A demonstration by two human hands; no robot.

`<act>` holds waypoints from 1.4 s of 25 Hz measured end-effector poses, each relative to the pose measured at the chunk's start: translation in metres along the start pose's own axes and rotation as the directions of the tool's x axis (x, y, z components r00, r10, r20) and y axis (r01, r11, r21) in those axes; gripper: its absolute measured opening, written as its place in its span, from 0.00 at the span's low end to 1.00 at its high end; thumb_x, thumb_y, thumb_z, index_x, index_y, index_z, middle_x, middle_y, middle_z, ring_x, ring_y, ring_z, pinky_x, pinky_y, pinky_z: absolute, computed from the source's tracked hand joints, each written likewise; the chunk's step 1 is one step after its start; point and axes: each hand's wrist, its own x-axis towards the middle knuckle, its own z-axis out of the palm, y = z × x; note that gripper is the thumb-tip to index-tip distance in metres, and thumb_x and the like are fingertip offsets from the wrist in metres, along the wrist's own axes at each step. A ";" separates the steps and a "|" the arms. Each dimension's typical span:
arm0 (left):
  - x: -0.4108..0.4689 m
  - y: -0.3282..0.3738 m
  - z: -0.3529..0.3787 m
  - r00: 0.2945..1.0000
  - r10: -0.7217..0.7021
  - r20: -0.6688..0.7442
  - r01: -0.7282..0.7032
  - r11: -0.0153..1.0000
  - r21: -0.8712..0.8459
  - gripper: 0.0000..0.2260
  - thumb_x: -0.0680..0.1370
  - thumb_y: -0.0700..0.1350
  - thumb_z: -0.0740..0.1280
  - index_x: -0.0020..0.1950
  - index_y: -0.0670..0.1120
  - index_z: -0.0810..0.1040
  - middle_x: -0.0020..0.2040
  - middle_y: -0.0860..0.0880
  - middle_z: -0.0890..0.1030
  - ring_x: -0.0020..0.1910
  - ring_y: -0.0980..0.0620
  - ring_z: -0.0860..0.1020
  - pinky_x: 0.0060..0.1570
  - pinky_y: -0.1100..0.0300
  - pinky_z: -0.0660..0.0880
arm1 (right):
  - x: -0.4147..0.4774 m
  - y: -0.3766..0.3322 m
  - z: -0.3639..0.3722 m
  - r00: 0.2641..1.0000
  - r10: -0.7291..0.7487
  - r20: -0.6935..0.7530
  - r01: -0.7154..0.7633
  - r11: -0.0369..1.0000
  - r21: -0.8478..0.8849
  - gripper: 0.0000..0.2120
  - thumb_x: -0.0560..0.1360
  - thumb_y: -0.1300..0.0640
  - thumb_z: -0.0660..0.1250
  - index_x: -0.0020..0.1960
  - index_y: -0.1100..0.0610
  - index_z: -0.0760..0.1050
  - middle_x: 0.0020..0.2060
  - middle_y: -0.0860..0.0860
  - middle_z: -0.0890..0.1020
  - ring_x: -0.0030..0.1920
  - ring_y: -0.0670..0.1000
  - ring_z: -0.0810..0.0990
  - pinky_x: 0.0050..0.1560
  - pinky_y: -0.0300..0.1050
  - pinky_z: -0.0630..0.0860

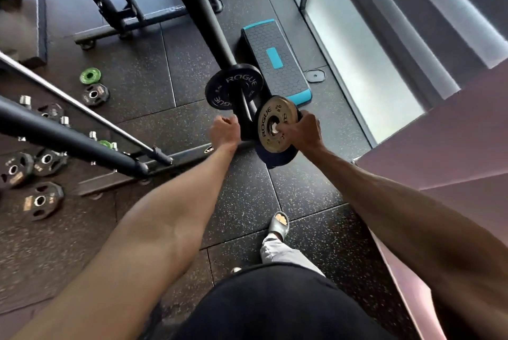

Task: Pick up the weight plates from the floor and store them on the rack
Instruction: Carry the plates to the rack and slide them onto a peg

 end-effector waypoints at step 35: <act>-0.097 -0.150 -0.102 0.890 -0.150 0.431 0.411 0.672 -0.615 0.33 0.63 0.41 0.82 0.66 0.41 0.75 0.59 0.41 0.83 0.54 0.44 0.83 0.54 0.48 0.81 | -0.127 0.055 0.058 0.876 0.174 0.450 -0.320 0.907 0.274 0.13 0.76 0.63 0.70 0.59 0.62 0.72 0.45 0.56 0.82 0.38 0.52 0.84 0.32 0.48 0.83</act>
